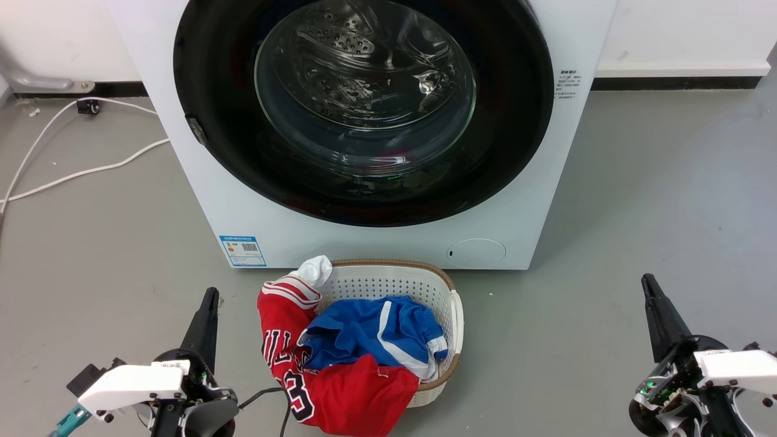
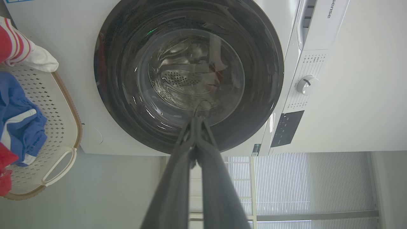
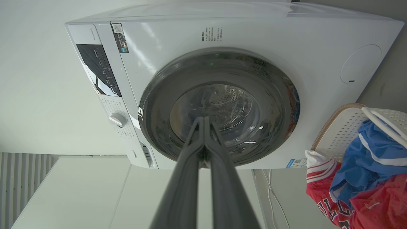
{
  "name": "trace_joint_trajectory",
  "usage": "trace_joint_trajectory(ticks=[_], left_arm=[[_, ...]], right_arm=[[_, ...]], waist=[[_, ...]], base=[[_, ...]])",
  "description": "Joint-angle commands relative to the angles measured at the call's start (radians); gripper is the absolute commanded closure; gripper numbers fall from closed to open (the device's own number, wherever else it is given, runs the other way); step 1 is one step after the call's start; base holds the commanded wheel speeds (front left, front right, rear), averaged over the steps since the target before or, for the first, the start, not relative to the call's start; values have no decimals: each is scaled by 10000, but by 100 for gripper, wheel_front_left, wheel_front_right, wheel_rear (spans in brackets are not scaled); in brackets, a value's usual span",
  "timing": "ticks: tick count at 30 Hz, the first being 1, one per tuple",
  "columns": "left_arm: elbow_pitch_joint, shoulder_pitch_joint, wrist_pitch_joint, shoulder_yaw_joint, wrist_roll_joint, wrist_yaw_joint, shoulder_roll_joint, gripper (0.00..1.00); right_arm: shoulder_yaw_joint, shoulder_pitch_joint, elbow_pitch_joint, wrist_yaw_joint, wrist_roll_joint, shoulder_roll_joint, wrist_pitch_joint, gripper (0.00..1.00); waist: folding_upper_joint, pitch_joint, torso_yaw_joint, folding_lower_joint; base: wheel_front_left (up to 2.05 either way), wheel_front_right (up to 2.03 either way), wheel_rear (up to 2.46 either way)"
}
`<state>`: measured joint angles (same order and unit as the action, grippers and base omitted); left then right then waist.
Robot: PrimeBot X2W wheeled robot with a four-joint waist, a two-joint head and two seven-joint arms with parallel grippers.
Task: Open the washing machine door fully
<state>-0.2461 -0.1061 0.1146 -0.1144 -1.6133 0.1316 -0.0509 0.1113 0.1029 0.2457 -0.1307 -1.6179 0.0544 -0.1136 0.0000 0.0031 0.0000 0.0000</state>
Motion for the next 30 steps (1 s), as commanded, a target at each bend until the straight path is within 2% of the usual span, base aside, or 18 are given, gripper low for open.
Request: trace_joint_trajectory(ticks=[1,30], left_arm=[[3,-65,37,-36,24,18,27,100],[3,-64,37,-36,23,18,27,100]], right_arm=[[12,120,13,0,71,-34,-10,100],[22,122,14,0,85,-38,-22,100]], waist=[[0,0,0,0],[0,0,0,0]], base=[[0,0,0],[0,0,0]])
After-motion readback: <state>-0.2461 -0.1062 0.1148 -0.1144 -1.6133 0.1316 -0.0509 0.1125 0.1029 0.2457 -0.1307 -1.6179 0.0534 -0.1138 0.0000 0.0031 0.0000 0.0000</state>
